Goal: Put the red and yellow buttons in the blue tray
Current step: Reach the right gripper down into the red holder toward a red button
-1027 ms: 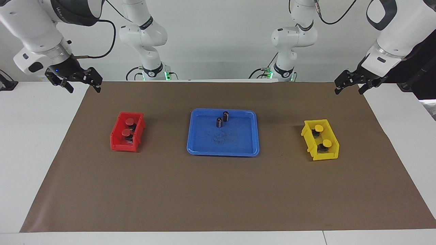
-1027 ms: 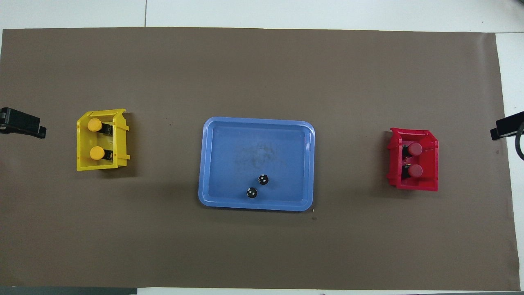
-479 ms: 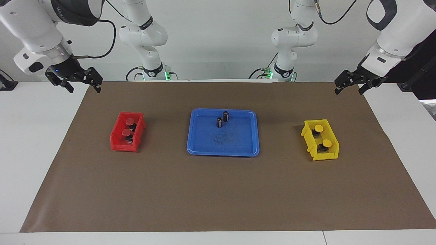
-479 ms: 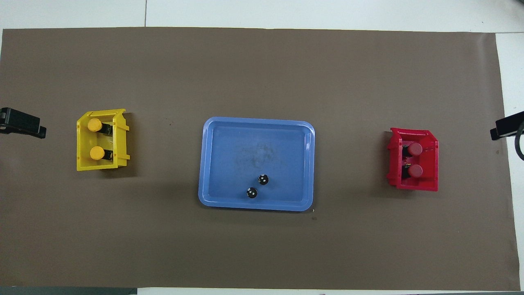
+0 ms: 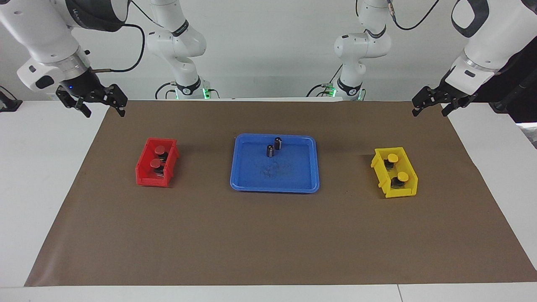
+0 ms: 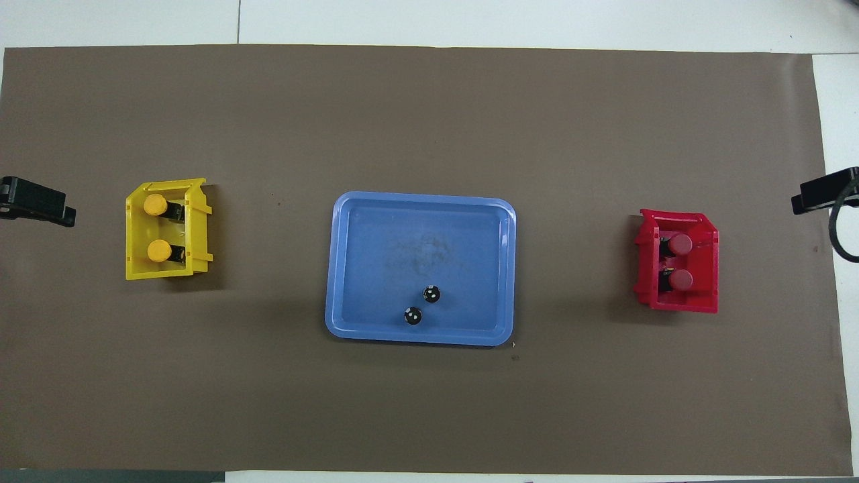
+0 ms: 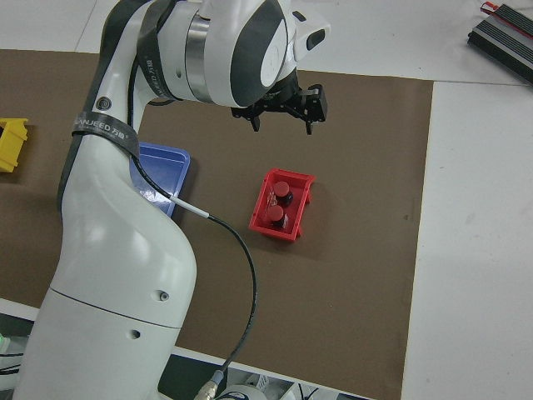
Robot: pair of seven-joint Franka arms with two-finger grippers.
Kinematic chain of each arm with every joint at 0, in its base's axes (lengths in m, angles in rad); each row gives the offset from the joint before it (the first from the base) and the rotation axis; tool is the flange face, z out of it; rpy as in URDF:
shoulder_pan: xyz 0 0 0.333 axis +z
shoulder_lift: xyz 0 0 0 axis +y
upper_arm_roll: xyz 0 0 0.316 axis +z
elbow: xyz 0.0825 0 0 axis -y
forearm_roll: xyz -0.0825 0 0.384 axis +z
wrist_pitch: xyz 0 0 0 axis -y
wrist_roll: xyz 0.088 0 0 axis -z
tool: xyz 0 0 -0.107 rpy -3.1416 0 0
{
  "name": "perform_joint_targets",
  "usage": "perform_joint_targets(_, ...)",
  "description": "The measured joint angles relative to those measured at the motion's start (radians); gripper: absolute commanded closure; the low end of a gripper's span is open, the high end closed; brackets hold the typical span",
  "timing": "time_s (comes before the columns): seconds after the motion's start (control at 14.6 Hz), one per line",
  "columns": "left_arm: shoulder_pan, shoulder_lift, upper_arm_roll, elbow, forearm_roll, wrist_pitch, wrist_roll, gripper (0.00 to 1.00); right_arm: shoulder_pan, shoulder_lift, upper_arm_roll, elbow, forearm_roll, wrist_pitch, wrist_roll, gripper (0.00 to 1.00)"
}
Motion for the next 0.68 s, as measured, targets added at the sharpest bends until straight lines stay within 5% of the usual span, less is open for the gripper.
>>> perform_joint_targets(0.27, 0.000, 0.000, 0.000, 0.000, 0.000, 0.000, 0.000, 0.00, 0.044, 0.076, 0.003, -0.073, 0.021, 0.144, 0.071, 0.03)
perform_joint_targets(0.68, 0.000, 0.000, 0.000, 0.000, 0.000, 0.000, 0.000, 0.00, 0.042, 0.087, 0.002, -0.373, 0.051, 0.472, 0.072, 0.23)
